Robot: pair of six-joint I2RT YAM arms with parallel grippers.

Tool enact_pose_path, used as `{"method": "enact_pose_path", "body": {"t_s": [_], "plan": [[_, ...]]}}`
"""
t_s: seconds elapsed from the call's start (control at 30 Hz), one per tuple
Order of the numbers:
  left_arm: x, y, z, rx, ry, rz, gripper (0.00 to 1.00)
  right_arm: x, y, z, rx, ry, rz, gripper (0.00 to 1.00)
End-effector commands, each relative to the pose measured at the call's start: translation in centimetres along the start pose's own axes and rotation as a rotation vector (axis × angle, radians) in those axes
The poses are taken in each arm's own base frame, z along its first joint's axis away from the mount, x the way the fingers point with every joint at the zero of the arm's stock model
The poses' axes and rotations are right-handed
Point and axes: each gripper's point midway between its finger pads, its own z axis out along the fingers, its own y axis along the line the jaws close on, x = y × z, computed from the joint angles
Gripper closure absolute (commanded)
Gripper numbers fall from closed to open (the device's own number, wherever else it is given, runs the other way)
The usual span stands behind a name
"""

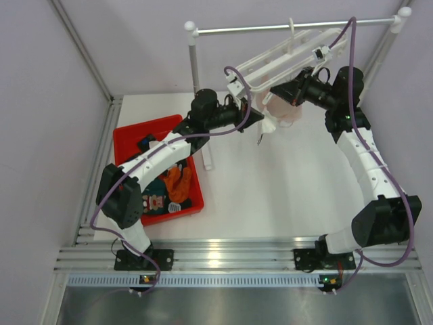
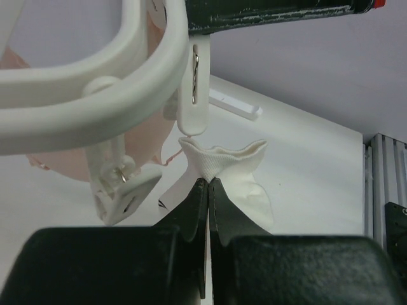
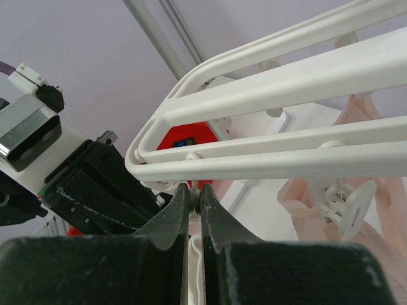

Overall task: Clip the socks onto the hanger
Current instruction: Clamp the sock onto the hanger.

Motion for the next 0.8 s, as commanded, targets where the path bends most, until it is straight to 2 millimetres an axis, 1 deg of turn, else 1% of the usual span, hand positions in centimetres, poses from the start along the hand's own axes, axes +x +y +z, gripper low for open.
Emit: {"method": "enact_pose_path", "body": {"t_s": [0.0,0.23,0.43,0.77], "plan": [[-4.0,-0.7,0.3,0.015,-0.115,0.035,1.00,-1.2,0.8,-0.8,-0.007,-0.036,-0.053,1.00],[-4.8,-0.3,0.2,-0.014,-0.135,0.035,1.00,-1.1,0.9,-0.9,-0.007,-0.033,-0.063,1.00],[-4.9,0.3,0.2,-0.048,-0.140,0.041,1.00,-1.1,1.0,-1.0,-0.009,-0.034,-0.064,1.00],[-6.0,0.1,0.2,-0.040,-0.167,0.044,1.00,-1.0,0.9,-1.0,-0.006,-0.028,-0.072,1.00]]}}
